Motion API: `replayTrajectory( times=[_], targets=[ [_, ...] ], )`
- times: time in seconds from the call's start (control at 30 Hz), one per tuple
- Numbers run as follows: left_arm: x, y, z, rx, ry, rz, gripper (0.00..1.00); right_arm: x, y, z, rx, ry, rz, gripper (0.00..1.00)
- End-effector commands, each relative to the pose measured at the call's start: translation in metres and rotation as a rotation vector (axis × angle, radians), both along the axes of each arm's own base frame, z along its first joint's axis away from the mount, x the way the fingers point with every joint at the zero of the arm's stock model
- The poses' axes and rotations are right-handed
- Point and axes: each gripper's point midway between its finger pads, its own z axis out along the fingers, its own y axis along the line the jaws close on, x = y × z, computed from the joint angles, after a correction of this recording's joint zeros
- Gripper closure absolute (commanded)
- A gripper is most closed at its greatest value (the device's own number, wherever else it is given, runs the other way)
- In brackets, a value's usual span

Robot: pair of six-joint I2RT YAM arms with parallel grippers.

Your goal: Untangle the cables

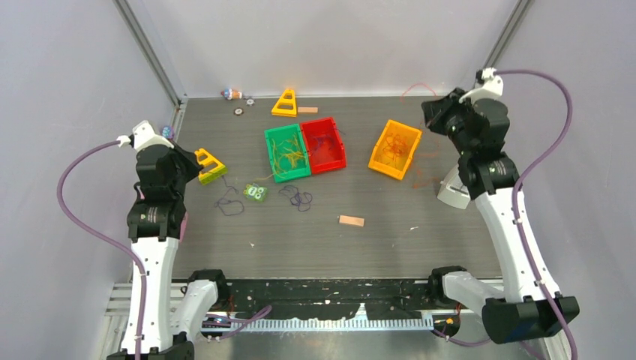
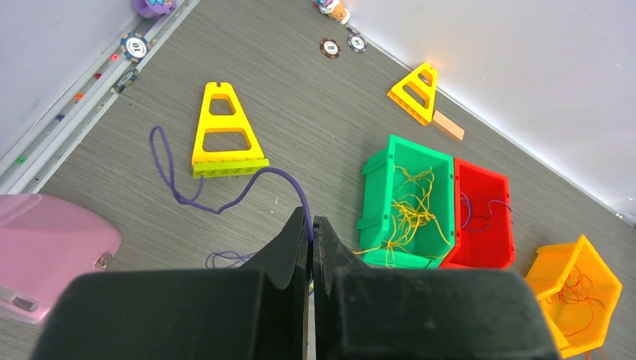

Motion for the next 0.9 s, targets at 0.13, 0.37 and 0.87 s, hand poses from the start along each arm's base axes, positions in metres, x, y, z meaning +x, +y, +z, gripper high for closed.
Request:
replayTrajectory(
  times=[0.13, 0.37, 0.87],
  targets=[
    [0.01, -0.012, 0.014, 0.005, -0.07, -0.08, 1.0, 0.039, 0.005, 0.056, 0.008, -0.078, -0.003, 0.94],
    [0.012, -0.032, -0.004, -0.052, -0.024, -0.171, 1.0, 0.018, -0.006, -0.025, 0.003, 0.076, -0.061, 0.35],
    [0.007, -0.098, -0.067, 0.041, 0.255, -0.442, 1.0, -0.047, 0.202, -0.171, -0.33, 0.359, 0.528, 0.05]
  ],
)
